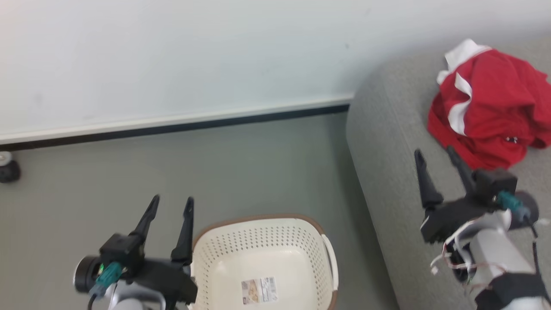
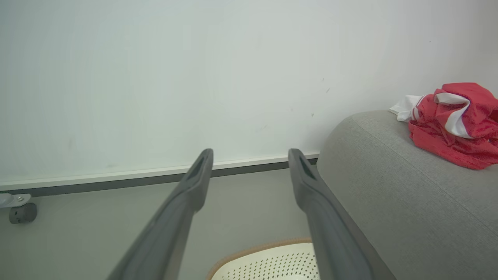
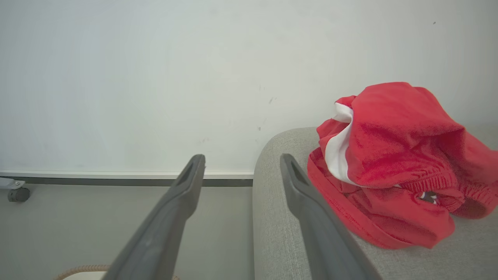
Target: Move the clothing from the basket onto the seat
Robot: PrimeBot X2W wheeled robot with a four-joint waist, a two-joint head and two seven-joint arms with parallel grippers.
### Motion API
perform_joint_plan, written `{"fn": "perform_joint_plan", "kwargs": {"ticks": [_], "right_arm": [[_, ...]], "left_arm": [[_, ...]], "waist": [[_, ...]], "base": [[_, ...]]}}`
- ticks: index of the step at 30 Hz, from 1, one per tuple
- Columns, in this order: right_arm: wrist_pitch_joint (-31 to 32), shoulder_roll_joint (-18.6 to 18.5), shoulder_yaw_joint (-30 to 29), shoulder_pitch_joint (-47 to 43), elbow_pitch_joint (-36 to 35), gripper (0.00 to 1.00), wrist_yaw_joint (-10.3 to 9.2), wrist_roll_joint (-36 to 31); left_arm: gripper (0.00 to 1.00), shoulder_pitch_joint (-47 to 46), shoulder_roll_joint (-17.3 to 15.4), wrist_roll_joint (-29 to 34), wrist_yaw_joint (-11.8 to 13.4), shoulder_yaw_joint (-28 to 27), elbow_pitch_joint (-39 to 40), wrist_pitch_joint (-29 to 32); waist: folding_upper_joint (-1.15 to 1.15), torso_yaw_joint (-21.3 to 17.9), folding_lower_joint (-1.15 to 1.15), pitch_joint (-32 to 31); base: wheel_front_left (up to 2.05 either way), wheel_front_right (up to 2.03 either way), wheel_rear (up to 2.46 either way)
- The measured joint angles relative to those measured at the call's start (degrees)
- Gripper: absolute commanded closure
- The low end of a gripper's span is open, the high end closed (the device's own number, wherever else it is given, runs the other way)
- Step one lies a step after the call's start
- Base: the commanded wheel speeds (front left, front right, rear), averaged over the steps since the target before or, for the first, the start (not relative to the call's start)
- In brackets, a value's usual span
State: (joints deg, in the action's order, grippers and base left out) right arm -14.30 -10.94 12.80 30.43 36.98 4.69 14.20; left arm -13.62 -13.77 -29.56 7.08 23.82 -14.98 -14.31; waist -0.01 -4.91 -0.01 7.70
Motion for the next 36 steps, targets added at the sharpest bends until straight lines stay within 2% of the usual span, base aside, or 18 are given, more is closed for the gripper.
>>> {"fn": "perform_joint_plan", "kwargs": {"ticks": [9,16,27,36], "right_arm": [[0.0,2.4,-0.4,-10.1,-8.5,0.0,-3.25,0.3],[0.0,3.9,0.5,-16.8,-15.7,0.0,-5.27,-0.3],[-0.2,4.2,0.0,-24.9,-23.9,0.0,-7.8,-0.6],[-0.3,4.2,-1.3,-27.4,-27.6,0.0,-8.72,-0.6]], "left_arm": [[0.0,8.6,-0.2,1.5,0.0,-7.3,1.5,0.0],[0.0,14.3,0.8,3.5,0.0,-12.0,4.3,0.0],[0.0,18.8,3.4,6.4,0.0,-14.9,7.5,0.0],[0.0,21.0,4.1,8.1,0.0,-16.1,8.8,0.0]], "waist": [[0.01,4.0,0.0,-4.7],[0.0,5.5,0.0,-7.3],[0.01,5.2,0.01,-8.5],[0.02,4.9,0.01,-8.8]], "base": [[0.0,0.0,0.0],[0.0,0.0,0.0],[0.0,0.0,0.0],[0.0,0.0,0.0]]}}
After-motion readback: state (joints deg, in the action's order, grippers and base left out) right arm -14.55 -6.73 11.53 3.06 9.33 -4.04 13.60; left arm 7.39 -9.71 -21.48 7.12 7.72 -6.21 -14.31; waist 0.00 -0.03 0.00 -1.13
